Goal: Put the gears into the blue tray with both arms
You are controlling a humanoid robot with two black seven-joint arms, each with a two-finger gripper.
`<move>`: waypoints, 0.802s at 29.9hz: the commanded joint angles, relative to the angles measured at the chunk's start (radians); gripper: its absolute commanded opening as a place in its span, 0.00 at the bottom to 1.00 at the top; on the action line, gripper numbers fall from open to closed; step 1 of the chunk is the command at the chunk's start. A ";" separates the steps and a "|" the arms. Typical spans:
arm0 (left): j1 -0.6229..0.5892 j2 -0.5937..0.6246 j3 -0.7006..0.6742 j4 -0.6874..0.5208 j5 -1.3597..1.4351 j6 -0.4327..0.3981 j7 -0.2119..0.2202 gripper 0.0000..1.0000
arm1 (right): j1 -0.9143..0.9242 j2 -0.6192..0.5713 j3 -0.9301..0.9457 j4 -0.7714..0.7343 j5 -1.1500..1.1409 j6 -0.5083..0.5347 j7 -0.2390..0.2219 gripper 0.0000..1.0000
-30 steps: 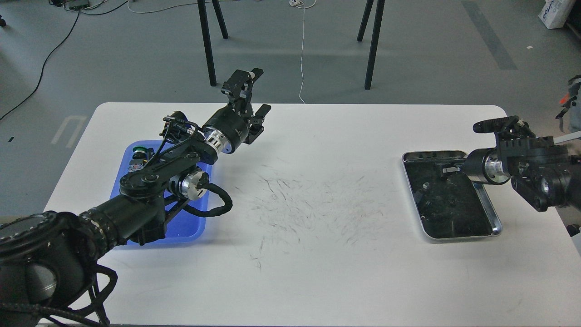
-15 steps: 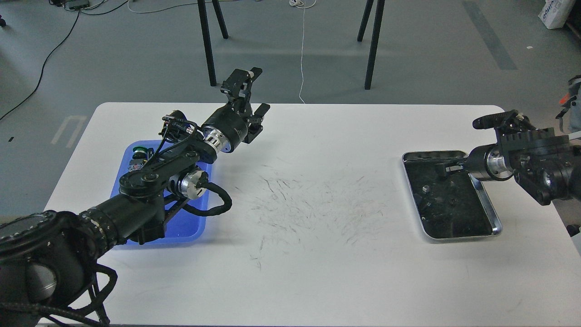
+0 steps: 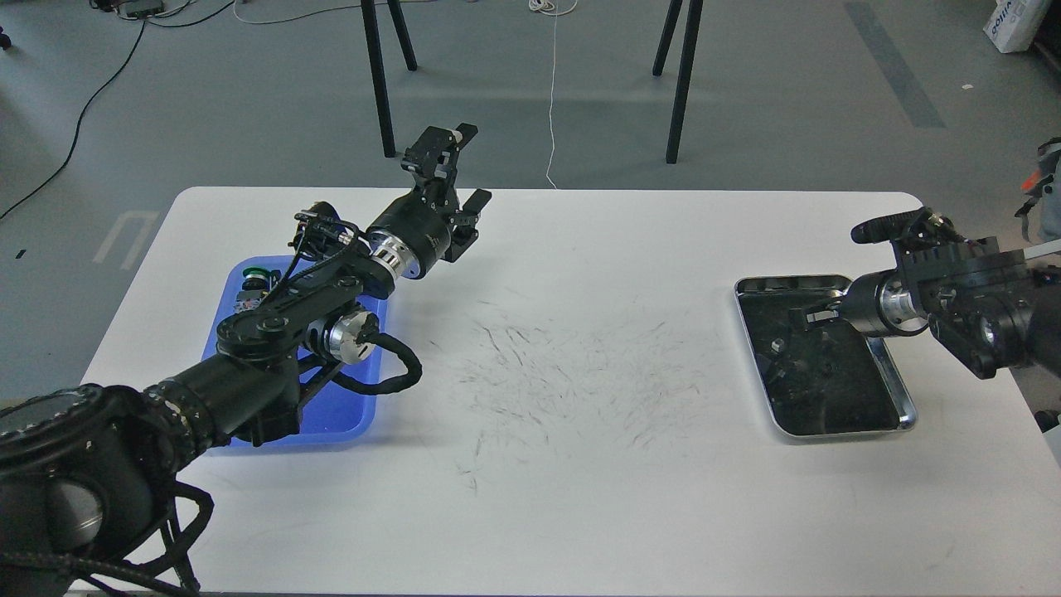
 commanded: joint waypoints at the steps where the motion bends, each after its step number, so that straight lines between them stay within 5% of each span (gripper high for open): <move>1: 0.000 -0.002 0.000 0.000 0.000 0.000 0.000 1.00 | 0.000 0.000 -0.001 -0.002 0.000 0.014 0.000 0.47; 15: 0.002 -0.002 0.000 0.000 0.000 0.001 0.000 1.00 | 0.003 0.022 -0.028 -0.008 -0.008 0.016 0.000 0.15; 24: 0.000 0.002 0.000 0.000 0.000 0.001 0.000 1.00 | 0.075 0.014 -0.022 -0.006 0.012 0.037 0.000 0.13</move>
